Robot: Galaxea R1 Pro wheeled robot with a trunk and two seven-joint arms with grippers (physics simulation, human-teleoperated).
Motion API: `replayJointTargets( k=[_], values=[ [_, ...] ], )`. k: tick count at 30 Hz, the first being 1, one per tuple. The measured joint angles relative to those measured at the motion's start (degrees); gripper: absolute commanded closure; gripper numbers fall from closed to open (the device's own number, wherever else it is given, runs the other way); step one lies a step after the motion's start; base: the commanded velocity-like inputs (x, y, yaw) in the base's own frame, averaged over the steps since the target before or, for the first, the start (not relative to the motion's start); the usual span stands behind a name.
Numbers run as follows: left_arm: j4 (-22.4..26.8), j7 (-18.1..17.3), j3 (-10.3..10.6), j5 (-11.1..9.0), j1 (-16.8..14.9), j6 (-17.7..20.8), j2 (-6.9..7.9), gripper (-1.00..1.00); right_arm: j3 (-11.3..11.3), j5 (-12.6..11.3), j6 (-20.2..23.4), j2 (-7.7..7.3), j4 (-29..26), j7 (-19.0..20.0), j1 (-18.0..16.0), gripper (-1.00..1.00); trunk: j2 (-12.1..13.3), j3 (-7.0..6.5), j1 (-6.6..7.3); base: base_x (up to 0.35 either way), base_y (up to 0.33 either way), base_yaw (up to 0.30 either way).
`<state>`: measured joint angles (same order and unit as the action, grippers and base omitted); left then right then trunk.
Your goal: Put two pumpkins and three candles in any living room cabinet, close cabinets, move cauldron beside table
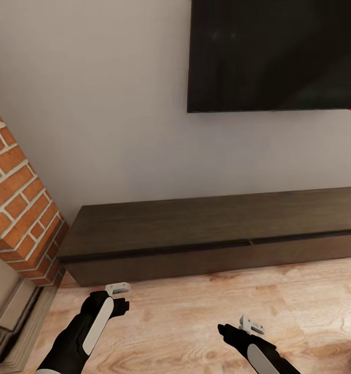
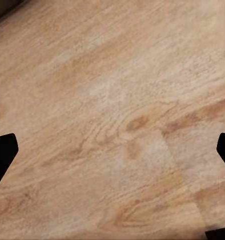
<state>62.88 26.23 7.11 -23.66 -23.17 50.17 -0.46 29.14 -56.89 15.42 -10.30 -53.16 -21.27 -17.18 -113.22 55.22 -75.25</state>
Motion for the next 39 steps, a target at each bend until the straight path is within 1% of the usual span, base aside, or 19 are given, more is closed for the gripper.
replayJointTargets(
  k=[15, 23, 28, 39],
  values=[
    [-0.01, 0.0, 0.33, 0.02, 0.0, -0.01, -0.15, -1.0, -0.1, 0.01, -0.18, 0.0, 1.17, -0.03, 0.0, -1.0, 6.02, -2.69, 3.3, 0.0, 0.0, 0.0],
    [0.0, 0.0, 0.04, 0.01, 0.0, -0.01, -0.08, -1.0, -0.11, 0.04, -0.19, 0.0, 1.4, -0.07, 0.0, -1.0, 9.23, -4.11, 5.05, 0.0, 0.0, -0.005],
    [0.03, 0.0, 0.04, 0.01, -0.01, -0.01, -0.04, -1.0, -0.12, 0.03, -0.19, 0.0, 1.4, -0.04, 0.02, -1.0, 9.24, -3.97, 5.06, 0.0, 0.0, -0.169],
    [0.05, 0.0, 0.1, 0.02, -0.01, -0.01, -0.01, -1.0, -0.19, -0.05, -0.19, 0.0, 2.31, 0.01, 0.02, -1.0, 9.24, -3.73, 5.06, 0.0, 0.0, -0.265]
  ],
)
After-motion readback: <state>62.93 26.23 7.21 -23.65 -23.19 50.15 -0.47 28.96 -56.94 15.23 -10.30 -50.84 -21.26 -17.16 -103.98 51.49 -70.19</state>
